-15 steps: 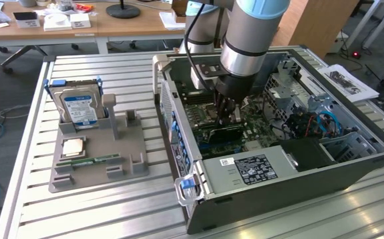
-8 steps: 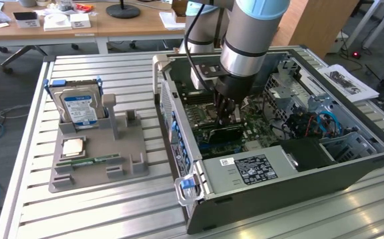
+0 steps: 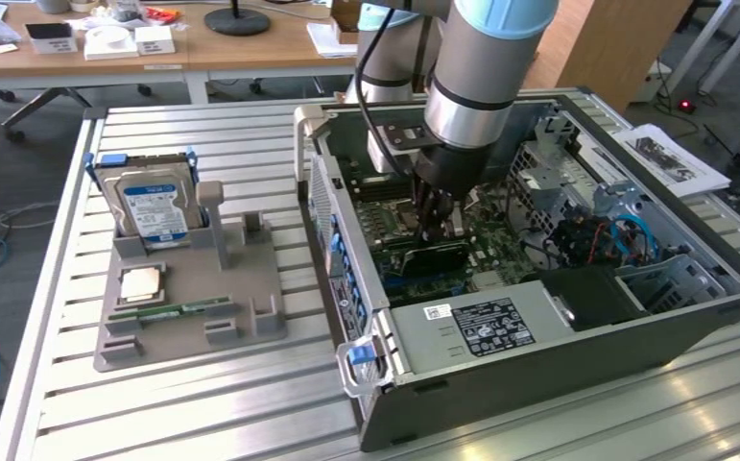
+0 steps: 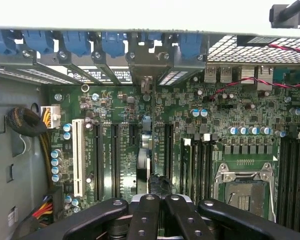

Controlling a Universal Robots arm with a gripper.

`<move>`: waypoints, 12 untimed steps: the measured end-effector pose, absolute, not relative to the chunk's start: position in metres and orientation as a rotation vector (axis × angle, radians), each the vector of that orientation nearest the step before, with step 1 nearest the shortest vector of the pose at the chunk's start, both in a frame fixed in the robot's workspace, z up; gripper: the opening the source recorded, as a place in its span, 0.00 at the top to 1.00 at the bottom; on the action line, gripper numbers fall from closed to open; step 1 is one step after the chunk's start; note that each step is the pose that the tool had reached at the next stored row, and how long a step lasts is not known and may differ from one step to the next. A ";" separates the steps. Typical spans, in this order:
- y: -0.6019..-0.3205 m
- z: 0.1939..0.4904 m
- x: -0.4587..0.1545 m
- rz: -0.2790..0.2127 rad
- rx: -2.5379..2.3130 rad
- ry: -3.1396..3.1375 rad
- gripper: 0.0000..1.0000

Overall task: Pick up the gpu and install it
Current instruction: 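Press down on the gpu until it lock into place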

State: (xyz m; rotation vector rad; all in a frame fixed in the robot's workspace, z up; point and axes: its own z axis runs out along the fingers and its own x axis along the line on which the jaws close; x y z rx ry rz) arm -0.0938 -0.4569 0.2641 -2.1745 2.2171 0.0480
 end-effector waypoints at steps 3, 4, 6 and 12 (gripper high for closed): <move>-0.457 0.263 -0.094 0.048 -2.175 2.217 0.89; -0.457 0.263 -0.094 0.048 -2.175 2.217 0.89; -0.457 0.263 -0.094 0.048 -2.175 2.217 0.89; -0.457 0.263 -0.094 0.048 -2.174 2.217 0.89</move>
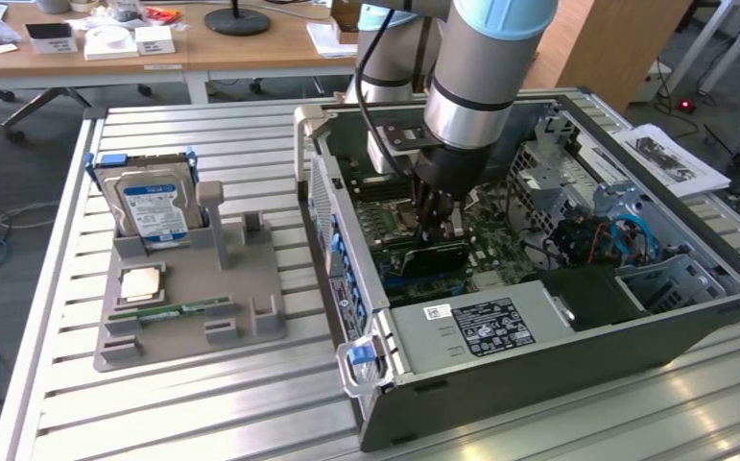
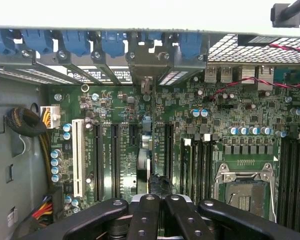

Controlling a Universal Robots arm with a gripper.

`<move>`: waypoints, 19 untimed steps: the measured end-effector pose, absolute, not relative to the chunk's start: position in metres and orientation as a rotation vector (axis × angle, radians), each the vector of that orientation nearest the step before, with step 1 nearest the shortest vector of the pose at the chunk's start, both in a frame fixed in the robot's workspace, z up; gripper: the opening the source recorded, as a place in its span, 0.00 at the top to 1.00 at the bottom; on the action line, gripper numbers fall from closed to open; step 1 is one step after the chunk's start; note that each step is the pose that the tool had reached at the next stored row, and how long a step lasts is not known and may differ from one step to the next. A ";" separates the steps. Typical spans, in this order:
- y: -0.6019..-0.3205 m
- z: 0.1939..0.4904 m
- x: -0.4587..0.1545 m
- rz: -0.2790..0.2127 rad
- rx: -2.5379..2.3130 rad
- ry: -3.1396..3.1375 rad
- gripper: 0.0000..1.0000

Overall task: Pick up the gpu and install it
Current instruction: 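Press down on the gpu until it lock into place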

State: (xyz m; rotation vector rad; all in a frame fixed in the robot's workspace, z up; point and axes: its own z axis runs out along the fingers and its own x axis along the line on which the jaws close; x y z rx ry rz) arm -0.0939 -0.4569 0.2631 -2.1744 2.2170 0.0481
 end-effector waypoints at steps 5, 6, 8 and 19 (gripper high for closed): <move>-0.457 0.263 -0.094 0.048 -2.174 2.217 0.89; -0.457 0.263 -0.095 0.048 -2.174 2.217 0.89; -0.457 0.263 -0.095 0.048 -2.174 2.217 0.89; -0.457 0.262 -0.097 0.048 -2.174 2.217 0.89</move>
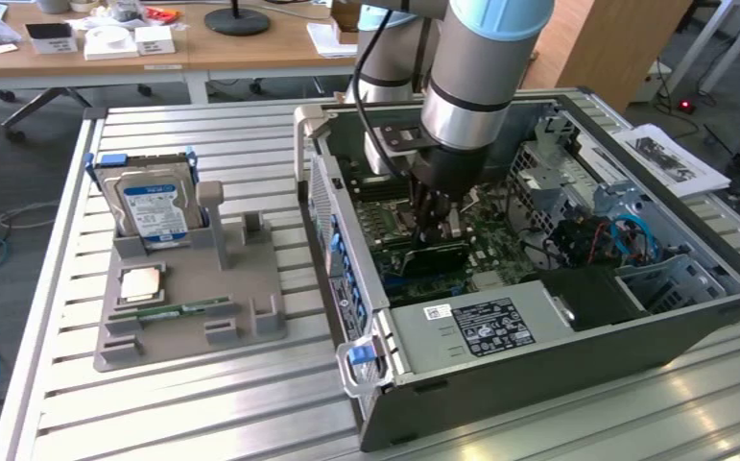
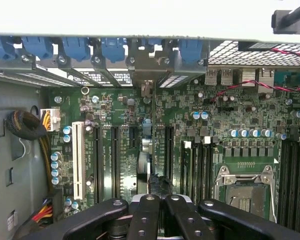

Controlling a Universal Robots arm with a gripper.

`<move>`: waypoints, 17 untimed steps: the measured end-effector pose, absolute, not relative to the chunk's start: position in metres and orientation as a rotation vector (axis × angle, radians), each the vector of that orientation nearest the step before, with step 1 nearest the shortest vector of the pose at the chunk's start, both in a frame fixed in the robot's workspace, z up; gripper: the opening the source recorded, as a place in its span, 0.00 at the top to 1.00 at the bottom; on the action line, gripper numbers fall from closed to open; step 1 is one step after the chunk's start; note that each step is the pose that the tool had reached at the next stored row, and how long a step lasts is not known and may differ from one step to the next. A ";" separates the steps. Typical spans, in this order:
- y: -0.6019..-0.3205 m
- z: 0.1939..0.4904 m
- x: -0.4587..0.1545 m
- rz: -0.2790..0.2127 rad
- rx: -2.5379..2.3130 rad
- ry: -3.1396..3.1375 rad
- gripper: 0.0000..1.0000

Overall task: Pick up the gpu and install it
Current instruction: 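Press down on the gpu until it lock into place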

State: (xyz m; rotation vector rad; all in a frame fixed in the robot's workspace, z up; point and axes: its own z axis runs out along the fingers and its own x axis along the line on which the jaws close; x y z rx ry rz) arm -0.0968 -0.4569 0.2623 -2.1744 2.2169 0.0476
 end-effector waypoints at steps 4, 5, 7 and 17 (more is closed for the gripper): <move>-0.457 0.262 -0.097 0.048 -2.174 2.217 0.89; -0.457 0.262 -0.097 0.048 -2.174 2.217 0.89; -0.457 0.262 -0.098 0.047 -2.174 2.217 0.89; -0.457 0.262 -0.100 0.046 -2.174 2.216 0.89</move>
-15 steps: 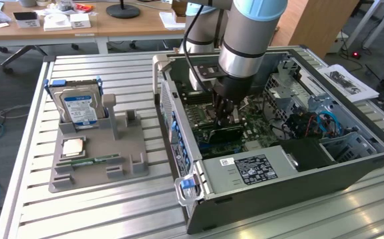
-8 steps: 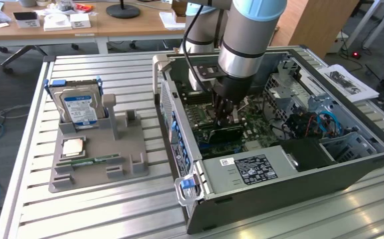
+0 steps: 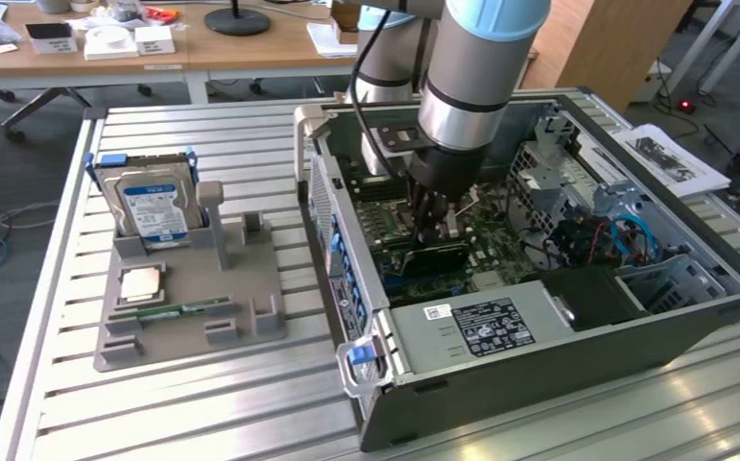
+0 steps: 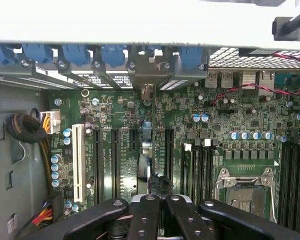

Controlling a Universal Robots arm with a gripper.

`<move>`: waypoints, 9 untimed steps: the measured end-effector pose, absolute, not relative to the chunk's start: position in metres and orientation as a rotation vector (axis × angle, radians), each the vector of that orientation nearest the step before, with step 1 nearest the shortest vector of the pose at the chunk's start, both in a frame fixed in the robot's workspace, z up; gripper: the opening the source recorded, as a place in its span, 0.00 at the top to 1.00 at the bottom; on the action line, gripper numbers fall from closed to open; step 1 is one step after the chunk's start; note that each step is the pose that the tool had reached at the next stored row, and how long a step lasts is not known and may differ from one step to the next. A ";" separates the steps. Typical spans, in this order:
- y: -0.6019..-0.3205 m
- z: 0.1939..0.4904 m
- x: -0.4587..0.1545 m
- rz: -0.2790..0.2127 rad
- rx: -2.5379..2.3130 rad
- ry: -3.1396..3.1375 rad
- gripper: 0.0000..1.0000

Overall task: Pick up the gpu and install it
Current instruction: 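Press down on the gpu until it lock into place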

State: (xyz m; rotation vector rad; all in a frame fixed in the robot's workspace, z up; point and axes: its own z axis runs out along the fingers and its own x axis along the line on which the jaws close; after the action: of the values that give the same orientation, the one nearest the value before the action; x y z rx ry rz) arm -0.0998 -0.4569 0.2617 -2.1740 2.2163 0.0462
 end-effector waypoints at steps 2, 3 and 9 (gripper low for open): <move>-0.457 0.262 -0.100 0.046 -2.174 2.216 0.89; -0.457 0.262 -0.100 0.046 -2.174 2.216 0.89; -0.457 0.261 -0.103 0.045 -2.173 2.216 0.89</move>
State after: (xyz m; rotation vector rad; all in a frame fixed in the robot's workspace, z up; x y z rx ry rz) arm -0.1029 -0.4569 0.2607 -2.1733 2.2158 0.0448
